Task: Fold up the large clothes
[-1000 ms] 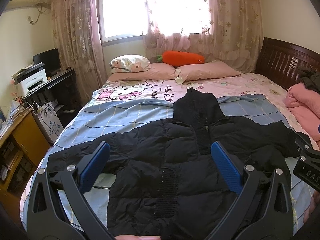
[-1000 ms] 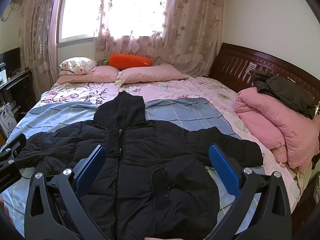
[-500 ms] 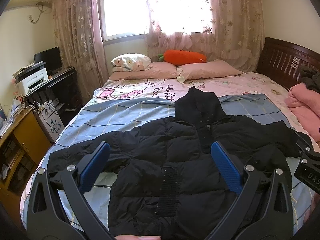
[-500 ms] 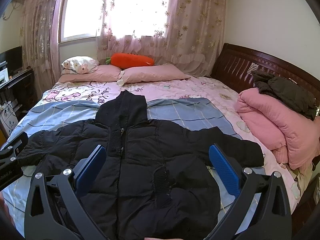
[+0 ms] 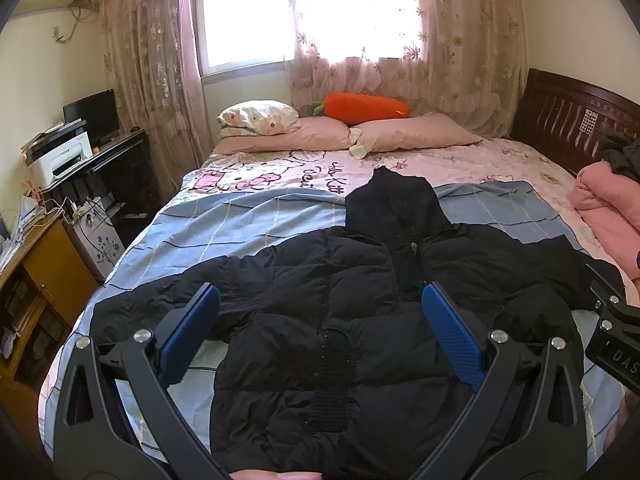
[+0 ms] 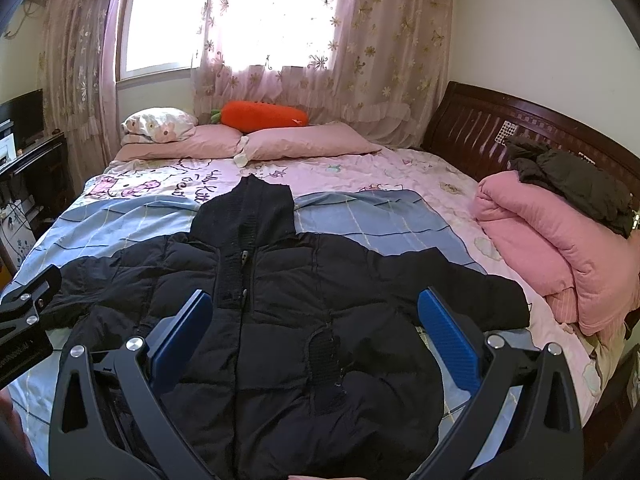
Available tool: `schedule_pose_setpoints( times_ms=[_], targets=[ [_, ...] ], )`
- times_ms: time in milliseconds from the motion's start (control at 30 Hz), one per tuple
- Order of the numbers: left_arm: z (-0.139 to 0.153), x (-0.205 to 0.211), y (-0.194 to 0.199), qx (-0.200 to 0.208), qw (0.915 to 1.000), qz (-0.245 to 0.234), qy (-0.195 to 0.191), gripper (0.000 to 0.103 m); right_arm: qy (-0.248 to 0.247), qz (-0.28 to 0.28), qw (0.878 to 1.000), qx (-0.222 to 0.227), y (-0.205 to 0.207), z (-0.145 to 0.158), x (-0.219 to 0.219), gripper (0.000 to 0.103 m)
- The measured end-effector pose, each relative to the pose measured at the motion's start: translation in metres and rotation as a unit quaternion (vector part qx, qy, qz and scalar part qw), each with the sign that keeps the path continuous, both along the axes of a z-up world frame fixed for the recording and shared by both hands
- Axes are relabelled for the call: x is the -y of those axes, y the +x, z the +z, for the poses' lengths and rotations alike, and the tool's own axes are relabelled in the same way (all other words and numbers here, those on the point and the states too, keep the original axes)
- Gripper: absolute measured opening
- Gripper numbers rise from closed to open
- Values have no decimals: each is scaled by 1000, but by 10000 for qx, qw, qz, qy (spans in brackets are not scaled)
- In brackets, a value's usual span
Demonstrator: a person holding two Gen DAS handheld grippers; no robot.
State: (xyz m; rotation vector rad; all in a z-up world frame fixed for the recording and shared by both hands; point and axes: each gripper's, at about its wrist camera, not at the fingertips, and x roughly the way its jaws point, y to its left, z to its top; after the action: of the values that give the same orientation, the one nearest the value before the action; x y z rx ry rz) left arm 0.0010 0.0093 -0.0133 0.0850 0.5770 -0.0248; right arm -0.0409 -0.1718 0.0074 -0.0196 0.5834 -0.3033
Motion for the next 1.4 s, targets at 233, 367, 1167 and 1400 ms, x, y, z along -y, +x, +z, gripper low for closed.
schedule_pose_setpoints(
  times_ms=[233,367,1167,1400],
  targets=[
    [-4,0,6,-96,10000,7,-10,101,44,-26,10000,-31,2,-4,2,102],
    [-6,2,6,-134,9999,8,-13,101,50,-41,9999,-97,5,-8,4,102],
    [-21,0,186,-653,9977,4,-180,101,1070,632,9832,-1337,172,-75,56,102],
    [-82,35,399,-716,9928,-552,-784,101,1427,1541,9700,-1222,391,-119,105,102]
  ],
)
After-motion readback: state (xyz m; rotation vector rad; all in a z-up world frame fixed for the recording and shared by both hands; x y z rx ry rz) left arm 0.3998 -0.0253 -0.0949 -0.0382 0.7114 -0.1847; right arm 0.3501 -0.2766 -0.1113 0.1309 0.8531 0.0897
